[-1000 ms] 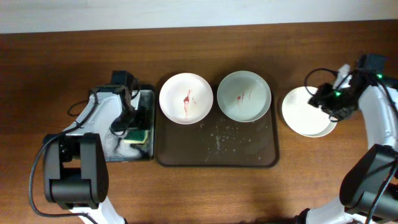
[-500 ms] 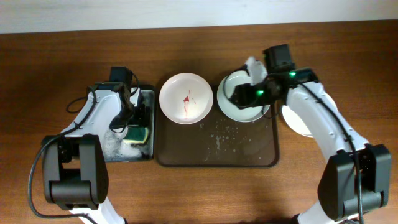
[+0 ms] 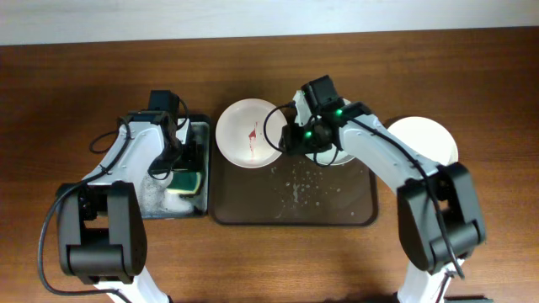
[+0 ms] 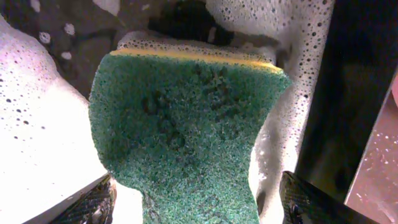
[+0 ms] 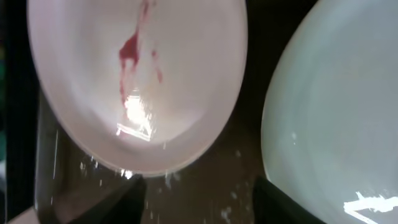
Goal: Clean dirty plates on tray and stack at the side
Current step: 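Grasp the left plate rim with right gripper and drag it forward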
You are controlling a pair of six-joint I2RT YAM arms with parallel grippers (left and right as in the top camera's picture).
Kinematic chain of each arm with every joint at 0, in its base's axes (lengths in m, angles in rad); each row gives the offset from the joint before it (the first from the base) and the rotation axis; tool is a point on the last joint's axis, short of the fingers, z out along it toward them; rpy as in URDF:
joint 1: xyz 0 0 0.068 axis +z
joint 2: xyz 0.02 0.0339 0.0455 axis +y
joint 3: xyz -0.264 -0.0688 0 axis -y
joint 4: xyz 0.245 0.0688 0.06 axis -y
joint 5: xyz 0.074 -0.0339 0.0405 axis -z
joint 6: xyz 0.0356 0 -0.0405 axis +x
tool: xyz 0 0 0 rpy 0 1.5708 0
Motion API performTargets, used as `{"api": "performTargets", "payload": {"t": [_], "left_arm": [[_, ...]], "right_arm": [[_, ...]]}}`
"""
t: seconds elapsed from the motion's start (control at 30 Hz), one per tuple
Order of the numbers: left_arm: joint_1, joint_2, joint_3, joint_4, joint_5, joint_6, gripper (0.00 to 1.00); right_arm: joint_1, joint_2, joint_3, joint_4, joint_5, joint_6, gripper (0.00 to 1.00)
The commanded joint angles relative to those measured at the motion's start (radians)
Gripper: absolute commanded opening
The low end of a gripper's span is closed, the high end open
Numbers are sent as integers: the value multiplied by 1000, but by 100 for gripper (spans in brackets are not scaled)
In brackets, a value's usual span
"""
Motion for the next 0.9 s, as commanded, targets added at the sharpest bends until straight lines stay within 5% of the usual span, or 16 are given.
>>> {"api": "performTargets", "payload": {"t": [0.0, 0.37, 0.53, 0.87], "left_arm": [[5, -25, 8, -1, 2, 0, 82], [5, -25, 8, 0, 2, 0, 82], [5, -25, 8, -1, 2, 0, 82], [5, -25, 8, -1, 2, 0, 82]], "right_arm": [[14, 53, 16, 37, 13, 74, 52], [47, 115, 16, 99, 30, 152, 41], [55, 115, 16, 99, 79, 198, 22], [54, 114, 16, 27, 79, 204, 4]]}}
